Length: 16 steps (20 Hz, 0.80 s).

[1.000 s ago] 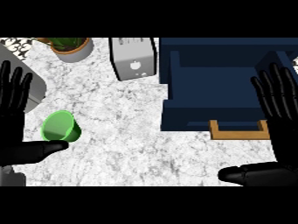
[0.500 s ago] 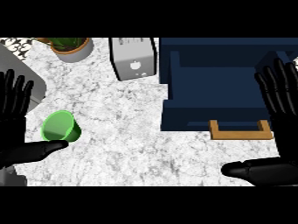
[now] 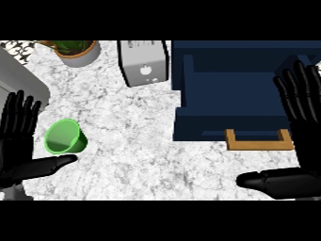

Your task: Pick up the cup, place it into the drawer and close the drawer

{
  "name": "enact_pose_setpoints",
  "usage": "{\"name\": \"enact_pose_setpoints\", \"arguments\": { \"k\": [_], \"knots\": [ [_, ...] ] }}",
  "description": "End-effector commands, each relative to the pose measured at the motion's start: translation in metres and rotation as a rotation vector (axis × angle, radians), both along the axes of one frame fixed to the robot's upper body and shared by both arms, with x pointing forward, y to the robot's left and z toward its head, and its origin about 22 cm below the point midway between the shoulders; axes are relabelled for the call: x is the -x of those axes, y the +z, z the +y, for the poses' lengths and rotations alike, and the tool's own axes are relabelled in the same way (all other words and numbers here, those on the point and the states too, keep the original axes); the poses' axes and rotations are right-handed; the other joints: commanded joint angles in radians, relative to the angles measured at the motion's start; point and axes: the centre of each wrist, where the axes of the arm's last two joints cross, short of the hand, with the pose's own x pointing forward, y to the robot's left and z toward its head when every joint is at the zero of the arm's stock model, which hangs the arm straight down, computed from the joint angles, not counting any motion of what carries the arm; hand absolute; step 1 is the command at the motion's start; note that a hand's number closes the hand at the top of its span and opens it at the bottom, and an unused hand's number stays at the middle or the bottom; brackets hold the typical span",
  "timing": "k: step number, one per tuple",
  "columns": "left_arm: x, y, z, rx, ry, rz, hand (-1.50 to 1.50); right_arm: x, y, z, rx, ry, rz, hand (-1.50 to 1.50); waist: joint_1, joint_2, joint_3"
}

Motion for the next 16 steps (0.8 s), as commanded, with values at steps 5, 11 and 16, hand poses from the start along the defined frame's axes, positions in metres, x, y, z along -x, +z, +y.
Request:
{"name": "enact_pose_setpoints", "arguments": {
  "k": [5, 11, 16],
  "knots": [
    [0.002, -0.042, 0.029, -0.017, 0.072, 0.039, -1.5, 0.005, 0.004, -0.013, 0.004, 0.016, 0.015, -1.5, -0.001, 0.0, 0.0],
    [0.013, -0.058, 0.036, 0.001, 0.046, 0.083, -1.5, 0.003, -0.007, -0.005, -0.004, 0.028, 0.017, -1.5, 0.001, 0.0, 0.0],
    [-0.002, -0.095, 0.041, -0.015, 0.061, 0.096, -1.5, -0.001, 0.022, -0.009, 0.0, 0.022, 0.019, -1.5, -0.001, 0.001, 0.0]
  ]
}}
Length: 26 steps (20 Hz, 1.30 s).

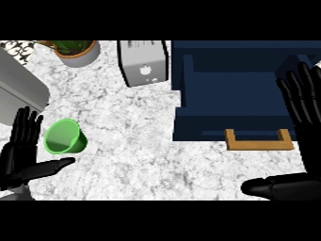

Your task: Pick up the cup, place it into the drawer and close the drawer

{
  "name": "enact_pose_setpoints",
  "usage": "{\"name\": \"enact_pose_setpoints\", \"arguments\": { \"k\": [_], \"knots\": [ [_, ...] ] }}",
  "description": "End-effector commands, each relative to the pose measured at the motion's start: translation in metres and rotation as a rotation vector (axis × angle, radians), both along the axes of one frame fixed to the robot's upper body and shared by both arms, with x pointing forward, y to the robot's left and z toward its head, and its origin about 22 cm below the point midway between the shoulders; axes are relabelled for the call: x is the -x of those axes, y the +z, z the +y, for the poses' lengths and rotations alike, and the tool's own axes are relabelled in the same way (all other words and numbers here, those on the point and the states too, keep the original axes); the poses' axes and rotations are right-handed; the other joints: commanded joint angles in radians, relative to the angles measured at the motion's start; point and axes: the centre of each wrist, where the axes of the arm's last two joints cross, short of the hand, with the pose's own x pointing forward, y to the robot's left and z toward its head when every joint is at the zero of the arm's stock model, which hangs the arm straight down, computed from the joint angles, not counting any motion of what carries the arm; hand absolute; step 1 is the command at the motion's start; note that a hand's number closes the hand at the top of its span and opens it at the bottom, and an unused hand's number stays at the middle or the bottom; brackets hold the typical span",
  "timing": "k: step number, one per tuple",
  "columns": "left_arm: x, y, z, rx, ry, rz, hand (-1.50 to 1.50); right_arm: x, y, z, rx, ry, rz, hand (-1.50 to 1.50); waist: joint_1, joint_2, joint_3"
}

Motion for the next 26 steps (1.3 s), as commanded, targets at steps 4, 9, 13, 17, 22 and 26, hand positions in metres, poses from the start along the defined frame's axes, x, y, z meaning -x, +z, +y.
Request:
{"name": "enact_pose_setpoints", "arguments": {
  "k": [4, 9, 13, 17, 22, 26],
  "knots": [
    [0.004, -0.042, 0.005, 0.011, -0.019, 0.036, -1.5, -0.006, 0.008, -0.017, -0.015, 0.007, -0.008, -1.5, -0.001, 0.0, 0.0],
    [-0.011, -0.061, 0.01, 0.02, 0.029, 0.026, -1.5, -0.011, -0.005, -0.003, -0.012, -0.001, -0.01, -1.5, -0.003, 0.001, 0.0],
    [-0.003, -0.05, 0.014, 0.022, 0.053, 0.011, -1.5, -0.003, -0.008, 0.011, 0.002, 0.02, -0.01, -1.5, 0.001, -0.001, 0.0],
    [0.001, -0.079, 0.029, 0.021, 0.052, 0.02, -1.5, -0.009, 0.021, -0.004, 0.0, 0.016, 0.0, -1.5, -0.003, 0.001, -0.001],
    [0.004, -0.084, 0.009, 0.03, 0.024, 0.046, -1.5, 0.003, -0.006, -0.002, 0.002, 0.017, 0.005, -1.5, 0.0, 0.0, 0.0],
    [-0.01, -0.094, 0.022, 0.02, 0.02, 0.038, -1.5, 0.005, 0.002, -0.013, 0.013, 0.03, -0.002, -1.5, -0.007, 0.002, -0.001]
  ]
}}
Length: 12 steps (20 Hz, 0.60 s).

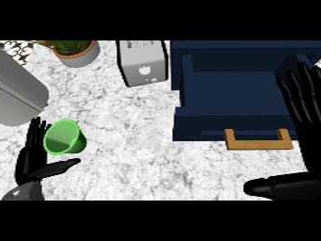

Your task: Pick up the cup, place it into the drawer and close the drawer

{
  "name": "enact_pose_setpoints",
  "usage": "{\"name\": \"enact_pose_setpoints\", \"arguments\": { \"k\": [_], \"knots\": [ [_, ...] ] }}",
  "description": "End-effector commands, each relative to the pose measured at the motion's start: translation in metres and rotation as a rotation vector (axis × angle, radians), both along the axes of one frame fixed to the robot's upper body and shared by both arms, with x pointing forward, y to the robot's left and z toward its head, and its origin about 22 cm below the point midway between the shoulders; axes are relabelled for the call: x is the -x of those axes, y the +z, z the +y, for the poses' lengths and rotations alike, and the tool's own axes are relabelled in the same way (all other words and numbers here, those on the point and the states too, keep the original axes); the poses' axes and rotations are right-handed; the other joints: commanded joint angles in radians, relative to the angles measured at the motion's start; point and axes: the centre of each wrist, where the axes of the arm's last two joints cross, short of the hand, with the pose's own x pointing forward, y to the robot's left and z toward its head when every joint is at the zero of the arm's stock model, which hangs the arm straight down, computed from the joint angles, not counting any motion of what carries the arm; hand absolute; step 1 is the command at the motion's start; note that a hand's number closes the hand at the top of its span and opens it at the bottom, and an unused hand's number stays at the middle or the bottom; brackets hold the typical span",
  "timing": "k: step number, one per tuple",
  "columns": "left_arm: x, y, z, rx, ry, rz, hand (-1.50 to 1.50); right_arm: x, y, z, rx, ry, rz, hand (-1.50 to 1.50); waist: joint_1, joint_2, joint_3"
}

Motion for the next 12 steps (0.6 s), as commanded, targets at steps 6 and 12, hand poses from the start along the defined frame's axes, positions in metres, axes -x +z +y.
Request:
{"name": "enact_pose_setpoints", "arguments": {
  "k": [6, 12],
  "knots": [
    [-0.015, -0.003, -0.001, 0.028, -0.046, -0.015, -1.5, 0.0, 0.012, -0.003, -0.007, -0.003, 0.018, -1.5, 0.0, 0.0, 0.0],
    [-0.008, -0.017, -0.013, 0.091, -0.03, -0.029, -1.5, -0.01, 0.009, 0.011, -0.003, 0.014, 0.012, -1.5, -0.001, 0.001, -0.001]
  ]
}}
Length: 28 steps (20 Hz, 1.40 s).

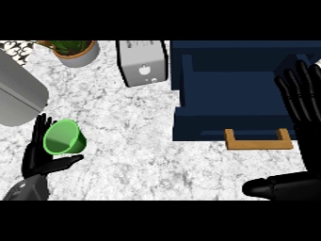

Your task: Pick up the cup, place it into the drawer and close the drawer

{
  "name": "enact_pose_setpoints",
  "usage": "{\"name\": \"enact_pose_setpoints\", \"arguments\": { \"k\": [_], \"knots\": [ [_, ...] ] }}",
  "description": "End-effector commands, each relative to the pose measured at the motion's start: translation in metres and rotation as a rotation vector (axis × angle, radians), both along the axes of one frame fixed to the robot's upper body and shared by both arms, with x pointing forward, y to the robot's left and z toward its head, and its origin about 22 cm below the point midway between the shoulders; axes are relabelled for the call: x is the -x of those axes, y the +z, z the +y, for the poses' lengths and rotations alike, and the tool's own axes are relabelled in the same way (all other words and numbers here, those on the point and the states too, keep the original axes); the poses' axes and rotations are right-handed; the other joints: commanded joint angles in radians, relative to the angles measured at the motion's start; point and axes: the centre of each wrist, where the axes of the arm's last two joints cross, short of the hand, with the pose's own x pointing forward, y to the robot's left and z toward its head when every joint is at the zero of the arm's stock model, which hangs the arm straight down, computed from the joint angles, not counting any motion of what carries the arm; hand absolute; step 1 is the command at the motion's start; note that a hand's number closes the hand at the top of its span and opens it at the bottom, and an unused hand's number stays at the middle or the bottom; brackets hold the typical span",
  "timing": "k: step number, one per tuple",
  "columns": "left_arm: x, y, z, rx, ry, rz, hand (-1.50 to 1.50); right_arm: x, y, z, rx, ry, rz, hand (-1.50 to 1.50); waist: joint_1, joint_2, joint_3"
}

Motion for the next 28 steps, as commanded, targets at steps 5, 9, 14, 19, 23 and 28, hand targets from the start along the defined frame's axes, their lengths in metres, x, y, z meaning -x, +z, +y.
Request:
{"name": "enact_pose_setpoints", "arguments": {
  "k": [5, 9, 14, 19, 23, 28],
  "knots": [
    [-0.006, -0.003, -0.006, 0.081, -0.033, -0.031, -1.5, 0.003, 0.009, 0.002, -0.009, -0.007, -0.004, -1.5, -0.005, 0.002, -0.001],
    [-0.016, -0.001, -0.014, 0.14, -0.084, -0.053, -1.5, 0.005, -0.001, -0.006, -0.011, -0.004, 0.008, -1.5, -0.011, 0.003, -0.001],
    [0.004, -0.008, -0.003, 0.203, -0.114, -0.077, 1.5, 0.018, 0.004, -0.005, -0.014, 0.007, 0.006, -1.5, -0.005, 0.0, -0.001],
    [-0.007, -0.01, -0.029, 0.197, -0.147, -0.155, 1.5, 0.008, 0.005, 0.001, 0.012, -0.009, 0.0, -1.5, -0.013, 0.004, -0.002],
    [-0.016, 0.003, -0.011, 0.129, -0.084, -0.208, 1.5, 0.021, -0.002, 0.002, 0.01, 0.016, -0.013, -1.5, -0.016, 0.004, -0.002],
    [-0.011, -0.013, -0.053, 0.097, -0.062, -0.249, 1.5, 0.006, 0.009, 0.001, 0.002, -0.008, -0.008, -1.5, -0.002, 0.001, -0.001]
  ]
}}
